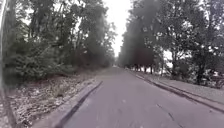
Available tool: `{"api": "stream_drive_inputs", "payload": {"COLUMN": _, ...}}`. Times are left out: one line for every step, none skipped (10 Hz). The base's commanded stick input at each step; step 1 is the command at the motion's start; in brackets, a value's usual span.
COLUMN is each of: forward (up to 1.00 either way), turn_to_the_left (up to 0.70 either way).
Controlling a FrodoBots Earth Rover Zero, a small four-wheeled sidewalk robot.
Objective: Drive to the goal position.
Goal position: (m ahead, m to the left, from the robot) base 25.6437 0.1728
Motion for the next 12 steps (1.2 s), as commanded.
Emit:
{"api": "stream_drive_inputs", "payload": {"forward": 0.7, "turn_to_the_left": 0.01}}
{"api": "stream_drive_inputs", "payload": {"forward": 0.7, "turn_to_the_left": 0.01}}
{"api": "stream_drive_inputs", "payload": {"forward": 0.7, "turn_to_the_left": -0.01}}
{"api": "stream_drive_inputs", "payload": {"forward": 0.7, "turn_to_the_left": 0.01}}
{"api": "stream_drive_inputs", "payload": {"forward": 0.7, "turn_to_the_left": 0.01}}
{"api": "stream_drive_inputs", "payload": {"forward": 0.7, "turn_to_the_left": 0.01}}
{"api": "stream_drive_inputs", "payload": {"forward": 0.7, "turn_to_the_left": 0.01}}
{"api": "stream_drive_inputs", "payload": {"forward": 0.7, "turn_to_the_left": -0.06}}
{"api": "stream_drive_inputs", "payload": {"forward": 0.7, "turn_to_the_left": -0.11}}
{"api": "stream_drive_inputs", "payload": {"forward": 0.7, "turn_to_the_left": -0.14}}
{"api": "stream_drive_inputs", "payload": {"forward": 0.7, "turn_to_the_left": -0.17}}
{"api": "stream_drive_inputs", "payload": {"forward": 0.7, "turn_to_the_left": -0.18}}
